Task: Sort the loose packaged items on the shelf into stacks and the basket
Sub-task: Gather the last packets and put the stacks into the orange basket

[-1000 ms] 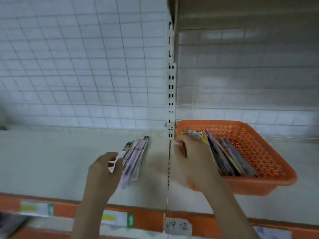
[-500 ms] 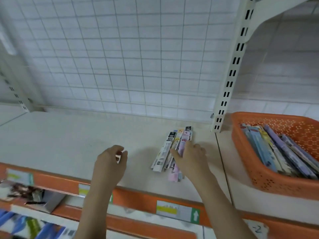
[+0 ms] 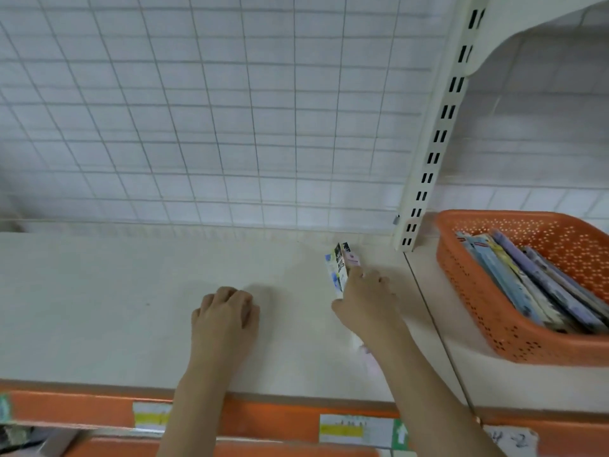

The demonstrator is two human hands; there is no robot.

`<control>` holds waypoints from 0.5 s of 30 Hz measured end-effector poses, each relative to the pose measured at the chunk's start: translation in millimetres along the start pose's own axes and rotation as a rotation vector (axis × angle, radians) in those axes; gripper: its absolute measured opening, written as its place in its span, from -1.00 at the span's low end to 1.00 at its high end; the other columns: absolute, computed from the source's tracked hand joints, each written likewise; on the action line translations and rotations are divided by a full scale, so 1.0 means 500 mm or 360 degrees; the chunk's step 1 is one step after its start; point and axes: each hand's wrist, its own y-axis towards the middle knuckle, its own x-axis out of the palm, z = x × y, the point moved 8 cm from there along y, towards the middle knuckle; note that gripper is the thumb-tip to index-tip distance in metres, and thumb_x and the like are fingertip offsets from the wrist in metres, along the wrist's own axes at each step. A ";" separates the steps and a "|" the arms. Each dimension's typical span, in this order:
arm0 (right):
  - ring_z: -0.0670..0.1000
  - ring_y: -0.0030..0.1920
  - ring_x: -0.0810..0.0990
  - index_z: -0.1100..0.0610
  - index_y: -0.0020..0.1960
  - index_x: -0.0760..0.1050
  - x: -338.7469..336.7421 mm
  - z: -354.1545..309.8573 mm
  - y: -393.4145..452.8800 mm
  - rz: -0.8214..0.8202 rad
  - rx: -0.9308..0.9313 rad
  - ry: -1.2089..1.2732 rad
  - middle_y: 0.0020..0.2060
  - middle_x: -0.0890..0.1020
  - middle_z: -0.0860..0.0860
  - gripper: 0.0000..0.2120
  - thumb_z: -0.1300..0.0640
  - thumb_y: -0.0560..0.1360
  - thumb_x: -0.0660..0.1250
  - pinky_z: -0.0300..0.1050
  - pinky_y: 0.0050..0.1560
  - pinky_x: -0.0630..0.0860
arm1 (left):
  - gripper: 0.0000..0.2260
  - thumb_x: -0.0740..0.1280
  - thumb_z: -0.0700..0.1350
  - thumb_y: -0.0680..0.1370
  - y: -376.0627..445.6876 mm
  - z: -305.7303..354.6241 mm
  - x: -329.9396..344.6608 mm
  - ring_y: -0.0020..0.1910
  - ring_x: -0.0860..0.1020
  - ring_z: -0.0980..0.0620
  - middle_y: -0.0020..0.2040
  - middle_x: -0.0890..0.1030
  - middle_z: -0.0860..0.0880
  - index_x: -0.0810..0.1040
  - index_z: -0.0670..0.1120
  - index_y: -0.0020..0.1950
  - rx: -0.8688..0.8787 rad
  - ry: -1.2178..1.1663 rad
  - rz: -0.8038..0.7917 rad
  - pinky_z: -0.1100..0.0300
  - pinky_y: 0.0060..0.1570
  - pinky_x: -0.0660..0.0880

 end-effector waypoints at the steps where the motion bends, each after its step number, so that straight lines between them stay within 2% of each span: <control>1: 0.20 0.26 0.36 0.20 0.40 0.15 -0.002 0.008 0.004 -0.0018 0.0021 0.0000 0.24 0.37 0.20 -0.45 0.10 0.49 0.27 -0.01 0.16 0.40 | -0.76 0.21 0.01 0.38 0.001 -0.002 0.000 -0.05 0.55 -0.23 -0.09 0.61 -0.10 0.60 -0.10 -0.21 -0.0007 -0.0009 0.0007 -0.01 -0.07 0.44; 3: 0.22 0.20 0.43 0.20 0.37 0.15 -0.005 0.020 0.011 -0.0047 0.0032 0.0024 0.17 0.41 0.21 -0.46 0.19 0.47 0.28 -0.04 0.06 0.44 | -0.76 0.23 0.01 0.41 0.003 -0.007 0.003 0.00 0.54 -0.23 -0.05 0.60 -0.10 0.62 -0.10 -0.16 -0.0033 -0.0031 -0.0013 -0.02 -0.03 0.43; 5: 0.19 0.03 0.48 0.24 0.31 0.18 -0.010 0.024 0.018 -0.0042 -0.0027 0.0046 -0.07 0.47 0.13 -0.54 0.27 0.46 0.24 -0.12 -0.19 0.39 | -0.83 0.30 -0.04 0.48 0.004 -0.009 0.006 0.07 0.51 -0.21 0.01 0.59 -0.09 0.62 -0.09 -0.08 -0.0073 -0.0060 -0.0053 -0.01 0.02 0.40; 7: 0.13 -0.13 0.42 0.25 0.28 0.19 -0.011 0.026 0.023 -0.0076 -0.0085 0.0042 -0.31 0.33 0.03 -0.57 0.30 0.45 0.22 -0.15 -0.35 0.27 | -0.85 0.34 -0.08 0.49 0.004 -0.008 0.008 0.12 0.48 -0.20 0.07 0.57 -0.08 0.61 -0.09 -0.01 -0.0081 -0.0084 -0.0068 0.00 0.07 0.38; 9: 0.12 -0.16 0.40 0.22 0.30 0.18 -0.010 0.028 0.023 -0.0128 -0.0115 0.0062 -0.34 0.28 0.01 -0.54 0.28 0.44 0.22 -0.14 -0.37 0.26 | -0.83 0.33 -0.07 0.50 0.002 -0.008 0.008 0.16 0.46 -0.18 0.10 0.56 -0.07 0.60 -0.08 0.04 -0.0086 -0.0089 -0.0077 0.01 0.10 0.36; 12: 0.12 -0.18 0.43 0.18 0.30 0.18 -0.008 0.032 0.014 -0.0190 -0.0178 0.0109 -0.33 0.33 0.01 -0.53 0.21 0.43 0.22 -0.13 -0.39 0.26 | -0.80 0.31 -0.07 0.52 -0.005 -0.004 0.007 0.19 0.46 -0.16 0.14 0.55 -0.07 0.59 -0.08 0.10 -0.0101 -0.0110 -0.0099 0.02 0.14 0.36; 15: 0.14 -0.16 0.51 0.16 0.22 0.17 -0.016 0.040 0.002 -0.0256 -0.0231 0.0291 -0.27 0.43 0.06 -0.62 0.20 0.45 0.20 -0.16 -0.41 0.28 | -0.76 0.32 -0.12 0.52 -0.005 0.009 0.004 0.13 0.51 -0.22 0.12 0.58 -0.16 0.58 -0.15 0.14 -0.0141 -0.0166 -0.0089 -0.01 0.12 0.42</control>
